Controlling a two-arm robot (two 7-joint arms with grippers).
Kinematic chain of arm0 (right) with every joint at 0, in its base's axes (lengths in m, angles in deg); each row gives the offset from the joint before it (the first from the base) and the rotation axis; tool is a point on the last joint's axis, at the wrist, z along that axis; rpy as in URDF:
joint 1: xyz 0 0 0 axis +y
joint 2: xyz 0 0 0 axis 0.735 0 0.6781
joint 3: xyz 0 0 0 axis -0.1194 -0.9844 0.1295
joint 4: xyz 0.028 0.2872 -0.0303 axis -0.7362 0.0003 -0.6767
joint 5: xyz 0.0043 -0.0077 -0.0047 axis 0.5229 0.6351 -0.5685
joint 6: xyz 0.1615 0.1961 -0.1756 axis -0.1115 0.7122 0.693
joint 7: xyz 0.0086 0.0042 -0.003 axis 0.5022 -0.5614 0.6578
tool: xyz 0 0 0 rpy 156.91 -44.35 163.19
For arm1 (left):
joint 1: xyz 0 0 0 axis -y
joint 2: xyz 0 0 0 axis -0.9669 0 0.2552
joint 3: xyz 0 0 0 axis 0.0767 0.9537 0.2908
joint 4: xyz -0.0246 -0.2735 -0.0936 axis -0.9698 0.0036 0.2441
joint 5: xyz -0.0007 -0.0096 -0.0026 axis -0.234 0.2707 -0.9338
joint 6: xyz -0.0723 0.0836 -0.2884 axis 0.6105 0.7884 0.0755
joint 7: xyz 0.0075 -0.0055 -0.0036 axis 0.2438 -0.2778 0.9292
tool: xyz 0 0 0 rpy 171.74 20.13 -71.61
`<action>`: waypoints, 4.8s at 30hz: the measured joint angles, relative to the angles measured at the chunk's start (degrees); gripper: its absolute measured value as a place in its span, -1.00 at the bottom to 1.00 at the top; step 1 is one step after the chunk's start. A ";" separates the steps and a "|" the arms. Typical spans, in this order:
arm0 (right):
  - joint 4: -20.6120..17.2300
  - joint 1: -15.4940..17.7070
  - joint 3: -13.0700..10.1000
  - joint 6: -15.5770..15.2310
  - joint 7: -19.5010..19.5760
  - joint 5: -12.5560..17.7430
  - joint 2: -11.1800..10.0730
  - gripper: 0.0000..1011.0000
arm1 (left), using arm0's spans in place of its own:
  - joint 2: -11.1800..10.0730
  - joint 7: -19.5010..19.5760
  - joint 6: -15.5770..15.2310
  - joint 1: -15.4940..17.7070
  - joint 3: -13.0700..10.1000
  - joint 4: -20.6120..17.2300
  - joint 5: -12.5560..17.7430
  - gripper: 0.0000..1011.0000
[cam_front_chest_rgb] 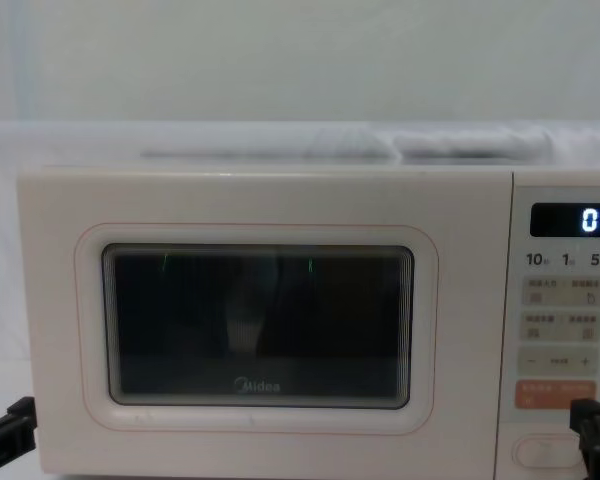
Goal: Press the button to open the microwave door with one hand; close the microwave door with the other hand.
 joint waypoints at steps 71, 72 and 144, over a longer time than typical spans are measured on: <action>14.74 -11.22 -2.43 -6.74 -3.13 -1.35 4.35 -1.00 | 0.00 0.00 0.00 0.00 0.00 0.00 0.00 0.98; 14.94 -11.36 -2.45 -6.64 -3.08 -1.41 4.47 -1.00 | -0.01 0.00 0.00 0.00 0.00 0.00 0.00 0.98; 21.29 -16.33 -2.75 -4.14 -1.11 -3.47 8.68 -1.00 | 0.00 0.00 0.00 0.00 -0.01 0.00 0.00 0.98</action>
